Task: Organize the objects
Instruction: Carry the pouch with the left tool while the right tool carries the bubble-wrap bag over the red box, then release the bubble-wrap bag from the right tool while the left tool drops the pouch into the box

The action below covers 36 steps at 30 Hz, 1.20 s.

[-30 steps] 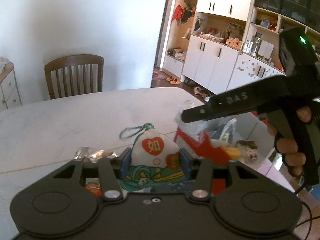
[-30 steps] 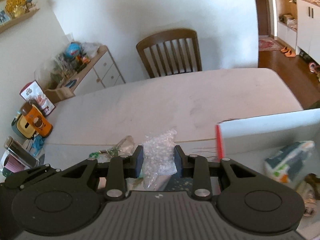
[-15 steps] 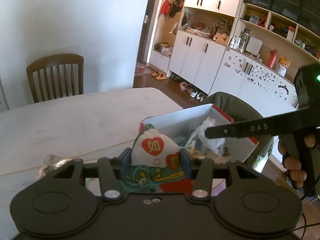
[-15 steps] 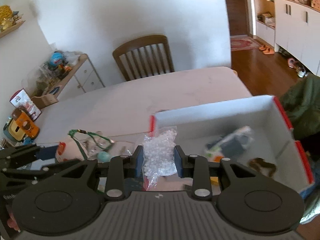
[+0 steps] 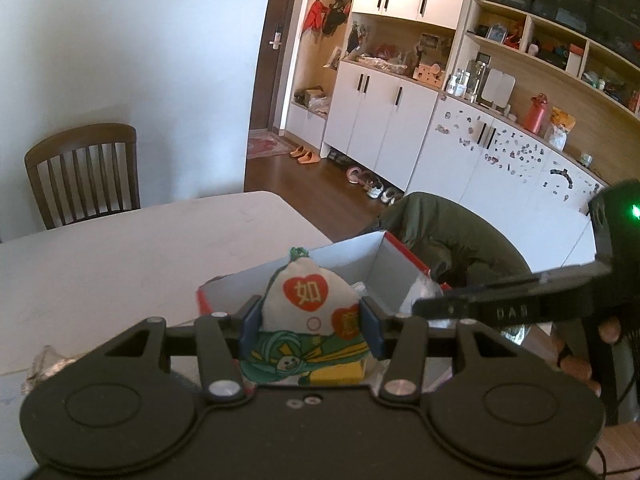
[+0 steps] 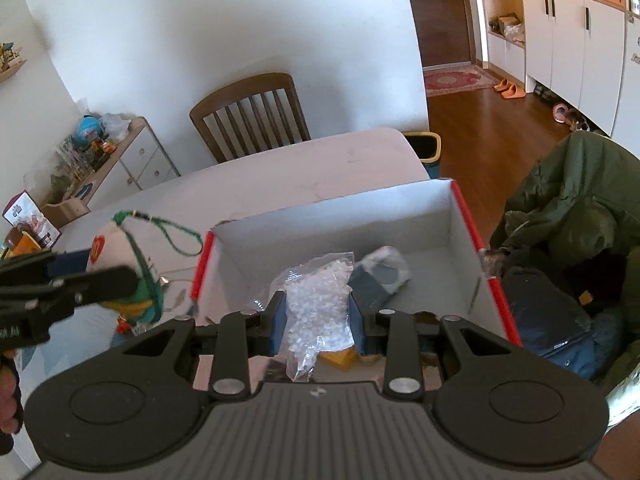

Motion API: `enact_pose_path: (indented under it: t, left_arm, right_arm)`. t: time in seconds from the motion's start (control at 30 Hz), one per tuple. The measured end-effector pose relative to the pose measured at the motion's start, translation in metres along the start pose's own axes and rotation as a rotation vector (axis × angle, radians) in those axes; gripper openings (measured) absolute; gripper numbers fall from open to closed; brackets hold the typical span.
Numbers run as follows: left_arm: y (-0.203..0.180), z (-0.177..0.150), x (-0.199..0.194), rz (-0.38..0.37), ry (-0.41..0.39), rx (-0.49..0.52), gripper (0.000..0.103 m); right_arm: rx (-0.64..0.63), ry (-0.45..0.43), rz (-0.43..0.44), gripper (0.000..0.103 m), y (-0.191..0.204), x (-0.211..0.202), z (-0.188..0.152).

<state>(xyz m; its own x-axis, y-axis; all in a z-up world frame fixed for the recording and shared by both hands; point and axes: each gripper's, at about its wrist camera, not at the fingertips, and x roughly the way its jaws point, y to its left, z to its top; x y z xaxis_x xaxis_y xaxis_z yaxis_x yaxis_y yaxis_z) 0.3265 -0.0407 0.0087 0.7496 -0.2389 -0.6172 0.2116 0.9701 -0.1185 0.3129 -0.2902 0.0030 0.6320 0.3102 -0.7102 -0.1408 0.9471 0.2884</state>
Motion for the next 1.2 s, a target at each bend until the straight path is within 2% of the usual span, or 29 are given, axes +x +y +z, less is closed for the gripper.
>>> enact_pose_path:
  t: [0.27,0.43,0.7,1.03,1.2]
  left_arm:
    - [-0.026,0.019,0.022,0.018,-0.021,0.007,0.050]
    - [-0.034,0.017,0.046,0.075,0.006,0.018,0.050]
    - [-0.029,0.005,0.086,0.141,0.098,0.006,0.050]
    - [-0.014,-0.010,0.133,0.226,0.251,0.032,0.051]
    - [-0.006,-0.015,0.148,0.238,0.314,0.012,0.051]
  right_arm:
    - [-0.018,0.030,0.014,0.032,-0.029,0.009,0.001]
    - [-0.051,0.059,0.022,0.032,-0.038,0.020,-0.001]
    - [-0.098,0.122,0.039,0.032,-0.041,0.041,-0.005]
    - [-0.202,0.222,0.053,0.032,-0.026,0.068,-0.022]
    - [-0.235,0.256,0.061,0.032,-0.025,0.075,-0.025]
